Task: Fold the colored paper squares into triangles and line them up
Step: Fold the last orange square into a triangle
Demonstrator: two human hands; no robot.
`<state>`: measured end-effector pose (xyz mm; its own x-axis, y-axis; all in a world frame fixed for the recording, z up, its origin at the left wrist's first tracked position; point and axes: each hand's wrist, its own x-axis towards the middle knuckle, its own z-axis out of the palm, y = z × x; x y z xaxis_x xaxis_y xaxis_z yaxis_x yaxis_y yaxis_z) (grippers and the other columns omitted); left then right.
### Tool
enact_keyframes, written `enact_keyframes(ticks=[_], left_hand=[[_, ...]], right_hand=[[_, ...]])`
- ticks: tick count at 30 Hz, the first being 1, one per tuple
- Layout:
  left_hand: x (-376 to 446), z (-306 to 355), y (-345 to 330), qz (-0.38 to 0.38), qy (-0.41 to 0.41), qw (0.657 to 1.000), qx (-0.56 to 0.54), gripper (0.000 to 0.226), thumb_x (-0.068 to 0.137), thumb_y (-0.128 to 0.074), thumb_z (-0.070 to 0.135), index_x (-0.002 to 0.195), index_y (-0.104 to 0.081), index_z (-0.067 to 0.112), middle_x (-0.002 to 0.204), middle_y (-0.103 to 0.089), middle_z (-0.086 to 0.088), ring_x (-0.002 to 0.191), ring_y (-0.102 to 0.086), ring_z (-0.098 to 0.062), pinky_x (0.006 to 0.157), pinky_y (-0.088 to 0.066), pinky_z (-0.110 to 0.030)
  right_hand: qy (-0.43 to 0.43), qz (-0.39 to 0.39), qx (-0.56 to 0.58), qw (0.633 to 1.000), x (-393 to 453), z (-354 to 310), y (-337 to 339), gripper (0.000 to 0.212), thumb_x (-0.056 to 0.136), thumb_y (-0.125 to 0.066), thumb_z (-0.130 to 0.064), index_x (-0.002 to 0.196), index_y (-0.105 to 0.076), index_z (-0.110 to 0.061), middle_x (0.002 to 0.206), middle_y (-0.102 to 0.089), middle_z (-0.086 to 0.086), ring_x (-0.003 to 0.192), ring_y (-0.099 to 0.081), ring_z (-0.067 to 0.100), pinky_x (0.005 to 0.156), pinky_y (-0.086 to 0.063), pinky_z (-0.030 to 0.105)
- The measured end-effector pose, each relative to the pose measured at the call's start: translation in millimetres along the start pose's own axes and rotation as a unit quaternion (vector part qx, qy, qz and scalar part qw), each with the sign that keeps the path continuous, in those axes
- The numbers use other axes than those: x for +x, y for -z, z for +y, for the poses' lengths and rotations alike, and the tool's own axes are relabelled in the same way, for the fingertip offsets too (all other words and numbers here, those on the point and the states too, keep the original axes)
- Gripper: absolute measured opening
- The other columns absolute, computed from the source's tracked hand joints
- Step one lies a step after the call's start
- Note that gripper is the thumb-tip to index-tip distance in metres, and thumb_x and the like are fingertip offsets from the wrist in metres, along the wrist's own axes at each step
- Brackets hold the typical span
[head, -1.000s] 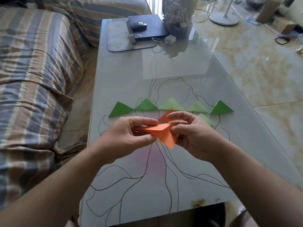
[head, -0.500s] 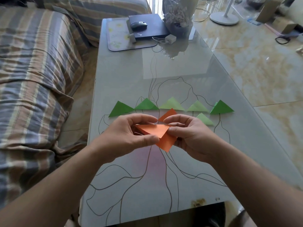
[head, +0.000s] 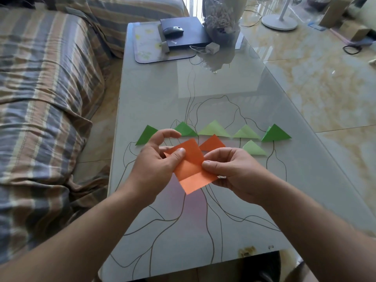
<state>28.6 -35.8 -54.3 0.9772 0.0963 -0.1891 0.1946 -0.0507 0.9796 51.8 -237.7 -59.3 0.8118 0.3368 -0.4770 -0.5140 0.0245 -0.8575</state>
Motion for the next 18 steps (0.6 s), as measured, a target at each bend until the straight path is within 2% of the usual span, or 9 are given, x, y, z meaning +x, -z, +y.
enact_keyframes(ticks=[3, 6, 8, 10, 13, 16, 18], left_hand=[[-1, 0, -2, 0.01, -0.02, 1.0, -0.019, 0.016, 0.098, -0.068, 0.008, 0.097, -0.069, 0.024, 0.088, -0.071, 0.004, 0.077, -0.064, -0.025, 0.07, -0.058, -0.042], [-4, 0, -8, 0.009, 0.03, 0.994, -0.103, 0.02, 0.095, -0.066, 0.002, 0.086, -0.071, 0.019, 0.079, -0.069, 0.007, 0.08, -0.059, -0.023, 0.073, -0.053, -0.037], [-8, 0, -12, -0.007, 0.085, 0.982, -0.167, 0.019, 0.093, -0.066, -0.002, 0.087, -0.071, 0.016, 0.078, -0.072, 0.0, 0.08, -0.065, -0.023, 0.071, -0.058, -0.033], [-11, -4, -16, -0.01, 0.115, 0.976, -0.184, 0.019, 0.092, -0.067, -0.004, 0.09, -0.072, 0.014, 0.081, -0.075, -0.006, 0.081, -0.071, -0.025, 0.072, -0.061, -0.034], [-9, -8, -16, 0.019, 0.137, 0.976, -0.169, 0.017, 0.093, -0.068, -0.002, 0.092, -0.074, 0.013, 0.087, -0.076, -0.011, 0.081, -0.072, -0.027, 0.075, -0.061, -0.039], [-5, -6, -10, 0.023, 0.144, 0.981, -0.128, 0.015, 0.093, -0.069, 0.0, 0.098, -0.076, 0.012, 0.093, -0.078, -0.014, 0.079, -0.072, -0.023, 0.077, -0.062, -0.041], [-5, -2, -7, 0.012, 0.14, 0.983, -0.119, 0.017, 0.092, -0.07, -0.002, 0.103, -0.075, 0.01, 0.092, -0.078, -0.013, 0.077, -0.073, -0.023, 0.073, -0.063, -0.038]], right_hand=[[0.027, -0.01, 0.002, 1.0, -2, -2, -1, 0.019, 0.09, -0.073, 0.001, 0.085, -0.064, -0.016, 0.082, -0.068, 0.003, 0.07, -0.064, 0.016, 0.065, -0.053, 0.028], [0.08, 0.001, -0.013, 0.997, -2, -4, 0, 0.03, 0.093, -0.065, 0.008, 0.079, -0.054, -0.017, 0.081, -0.063, 0.008, 0.069, -0.058, 0.02, 0.068, -0.05, 0.032], [0.096, 0.006, -0.011, 0.995, -1, -3, 0, 0.031, 0.094, -0.061, 0.009, 0.078, -0.056, -0.018, 0.078, -0.058, 0.008, 0.069, -0.055, 0.02, 0.071, -0.05, 0.036], [0.094, 0.007, -0.018, 0.995, -1, -2, 0, 0.029, 0.097, -0.06, 0.005, 0.082, -0.065, -0.018, 0.077, -0.059, 0.005, 0.07, -0.056, 0.018, 0.072, -0.051, 0.036], [0.07, -0.007, -0.047, 0.996, -2, -3, 1, 0.028, 0.099, -0.059, 0.001, 0.085, -0.075, -0.016, 0.078, -0.066, 0.004, 0.069, -0.061, 0.016, 0.066, -0.054, 0.027], [0.055, -0.04, -0.093, 0.993, -2, -4, 4, 0.033, 0.099, -0.056, 0.005, 0.088, -0.08, -0.014, 0.085, -0.072, 0.009, 0.075, -0.067, 0.022, 0.072, -0.054, 0.029], [0.062, -0.058, -0.137, 0.987, -4, -4, 4, 0.041, 0.097, -0.055, 0.01, 0.088, -0.082, -0.018, 0.087, -0.074, 0.006, 0.078, -0.069, 0.02, 0.074, -0.052, 0.029]])
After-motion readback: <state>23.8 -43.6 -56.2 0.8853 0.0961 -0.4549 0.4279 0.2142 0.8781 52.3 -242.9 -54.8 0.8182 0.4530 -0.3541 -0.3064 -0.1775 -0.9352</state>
